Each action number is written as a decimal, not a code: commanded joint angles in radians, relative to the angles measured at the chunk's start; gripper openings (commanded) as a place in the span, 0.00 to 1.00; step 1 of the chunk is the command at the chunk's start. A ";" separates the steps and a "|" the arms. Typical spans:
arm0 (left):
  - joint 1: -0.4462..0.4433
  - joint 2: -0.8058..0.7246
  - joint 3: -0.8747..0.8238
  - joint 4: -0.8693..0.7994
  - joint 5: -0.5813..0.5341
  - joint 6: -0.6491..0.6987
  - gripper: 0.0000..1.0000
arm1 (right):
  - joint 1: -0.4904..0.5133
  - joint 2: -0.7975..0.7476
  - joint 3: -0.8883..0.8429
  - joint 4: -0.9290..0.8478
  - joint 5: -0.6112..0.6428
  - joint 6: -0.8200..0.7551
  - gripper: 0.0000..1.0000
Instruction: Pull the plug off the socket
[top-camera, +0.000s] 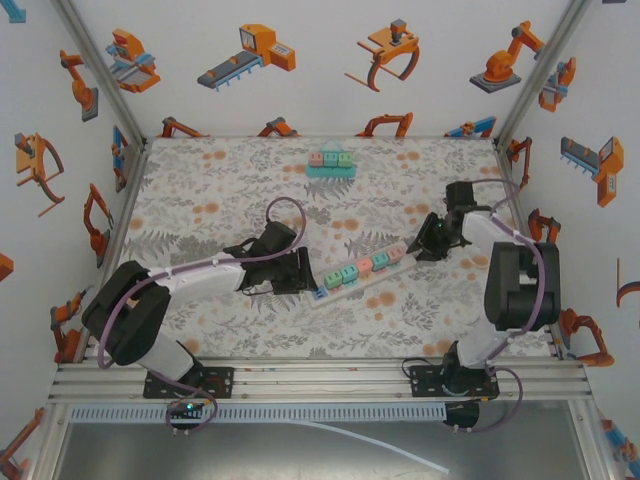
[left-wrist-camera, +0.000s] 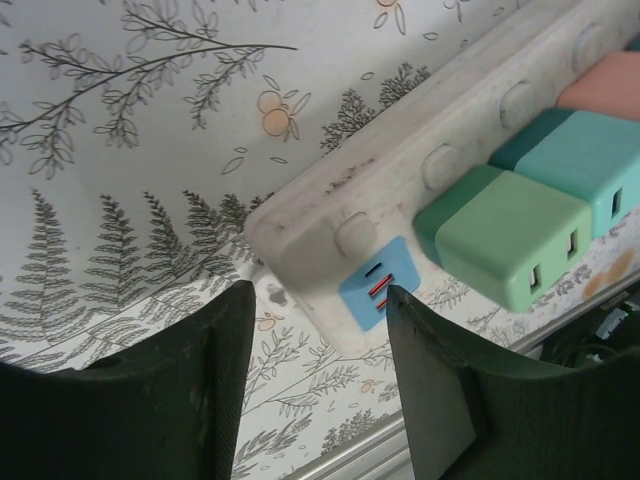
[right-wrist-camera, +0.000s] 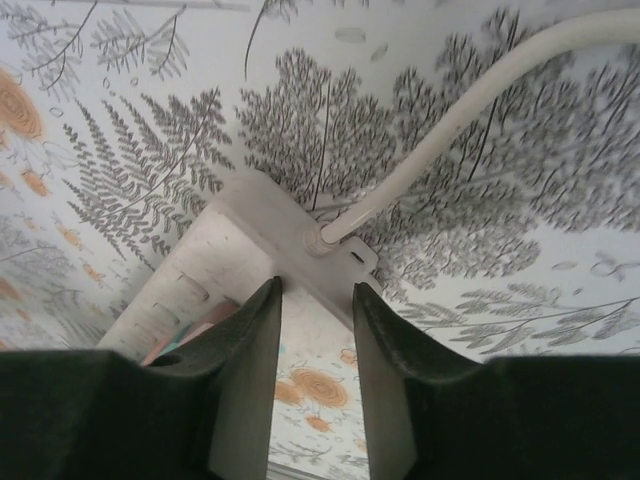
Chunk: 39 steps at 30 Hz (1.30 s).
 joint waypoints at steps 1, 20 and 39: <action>0.017 -0.002 0.008 -0.055 -0.034 -0.021 0.55 | 0.044 -0.049 -0.106 0.074 -0.001 0.144 0.31; 0.252 -0.155 -0.085 -0.222 -0.212 0.087 0.56 | 0.640 -0.143 -0.280 0.253 0.229 0.568 0.32; 0.271 -0.444 -0.070 -0.313 -0.307 0.166 0.60 | 0.653 -0.348 0.039 -0.025 0.442 -0.012 0.51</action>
